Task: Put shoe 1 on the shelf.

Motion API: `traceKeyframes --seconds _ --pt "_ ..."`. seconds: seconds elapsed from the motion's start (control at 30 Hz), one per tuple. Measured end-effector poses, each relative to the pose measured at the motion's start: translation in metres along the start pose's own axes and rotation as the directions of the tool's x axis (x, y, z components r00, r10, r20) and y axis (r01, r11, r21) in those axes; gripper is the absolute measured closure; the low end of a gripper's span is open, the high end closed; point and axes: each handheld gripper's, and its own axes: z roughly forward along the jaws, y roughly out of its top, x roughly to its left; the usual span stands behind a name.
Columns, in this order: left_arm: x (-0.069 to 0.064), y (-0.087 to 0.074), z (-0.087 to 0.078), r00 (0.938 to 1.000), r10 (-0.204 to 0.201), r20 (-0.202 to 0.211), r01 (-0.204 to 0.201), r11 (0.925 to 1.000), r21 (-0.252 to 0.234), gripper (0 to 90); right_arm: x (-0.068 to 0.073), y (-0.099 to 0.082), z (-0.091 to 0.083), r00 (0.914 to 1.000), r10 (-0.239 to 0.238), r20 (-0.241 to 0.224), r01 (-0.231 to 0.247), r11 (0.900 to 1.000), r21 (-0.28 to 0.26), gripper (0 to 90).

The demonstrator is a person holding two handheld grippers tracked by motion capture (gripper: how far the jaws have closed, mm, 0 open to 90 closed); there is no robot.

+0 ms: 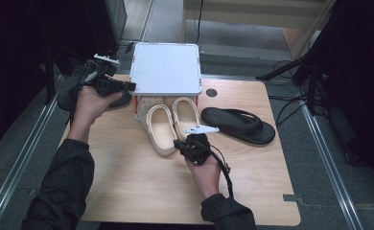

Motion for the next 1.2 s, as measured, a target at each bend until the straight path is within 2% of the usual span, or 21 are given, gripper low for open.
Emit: traceKeyframes --seconds 0.2,0.33,0.47,0.57,0.7,0.9,1.03,1.1,1.2 --pt "0.000 0.000 0.000 1.0000 0.002 -0.001 -0.002 1.0000 0.001 89.7 0.009 -0.015 0.003 0.9996 -0.026 -0.014 0.026 0.9996 0.015 90.0" --pt "0.000 0.000 0.000 1.0000 -0.002 -0.003 0.002 1.0000 0.001 89.7 0.012 -0.023 0.011 0.9993 -0.022 -0.030 0.023 0.9990 0.038 90.0" --pt "-0.001 0.000 0.000 1.0000 -0.003 -0.004 0.003 1.0000 0.000 89.7 0.013 -0.025 0.019 0.9994 -0.029 -0.021 0.030 0.9977 0.061 90.0" --pt "-0.001 0.000 0.000 1.0000 0.003 -0.003 -0.003 1.0000 0.001 89.7 0.011 -0.024 0.024 0.9997 -0.021 -0.015 0.022 0.9975 0.067 90.0" --pt "0.000 0.000 0.000 1.0000 0.001 -0.002 -0.001 1.0000 0.001 89.6 0.008 -0.020 0.029 0.9987 0.022 -0.047 -0.019 0.9971 0.073 90.0" --pt "-0.001 0.000 0.000 1.0000 0.000 -0.003 0.000 1.0000 0.001 89.6 0.013 -0.014 0.034 0.9995 -0.002 -0.031 0.004 0.9970 0.078 90.0" --pt "-0.001 0.000 0.000 1.0000 0.002 -0.001 -0.002 1.0000 0.005 89.6 0.016 -0.007 0.036 0.9985 0.009 -0.054 -0.006 0.9983 0.059 90.0" --pt "-0.001 0.000 0.000 1.0000 0.002 -0.001 -0.002 1.0000 0.004 89.6 0.018 -0.003 0.038 0.9990 -0.011 -0.044 0.014 0.9980 0.061 90.0" --pt "-0.001 0.000 0.000 1.0000 -0.003 -0.002 0.003 1.0000 0.001 89.7 0.019 0.003 0.041 0.9994 -0.015 -0.033 0.017 0.9981 0.059 90.0"
